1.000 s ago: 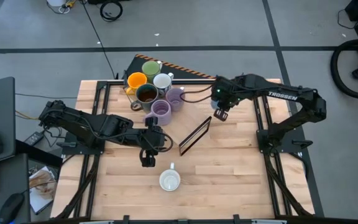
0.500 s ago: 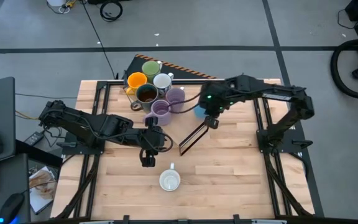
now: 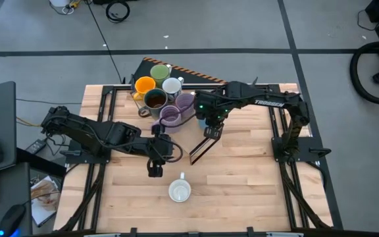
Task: Place coffee mugs
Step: Put the blue mug on the shelf
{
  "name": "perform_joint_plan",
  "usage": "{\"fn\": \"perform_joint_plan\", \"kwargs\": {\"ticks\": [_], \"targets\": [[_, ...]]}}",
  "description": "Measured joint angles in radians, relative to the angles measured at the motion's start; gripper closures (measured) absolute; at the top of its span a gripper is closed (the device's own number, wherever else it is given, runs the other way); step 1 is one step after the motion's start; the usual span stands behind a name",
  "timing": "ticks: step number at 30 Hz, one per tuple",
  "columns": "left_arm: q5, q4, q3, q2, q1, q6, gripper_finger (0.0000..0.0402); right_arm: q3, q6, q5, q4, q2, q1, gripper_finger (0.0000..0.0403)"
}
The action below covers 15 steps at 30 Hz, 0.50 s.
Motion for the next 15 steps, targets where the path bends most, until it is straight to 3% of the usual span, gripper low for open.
{"fn": "perform_joint_plan", "kwargs": {"ticks": [9,15], "targets": [[0.0,-0.027,0.0,0.0,0.0,-0.022,0.026,0.002,-0.003,-0.038,0.004,0.008,-0.001,0.0363],[0.0,-0.027,0.0,0.0,0.0,-0.023,0.026,0.0,-0.005,-0.041,0.035,0.009,-0.001,0.0325]]}}
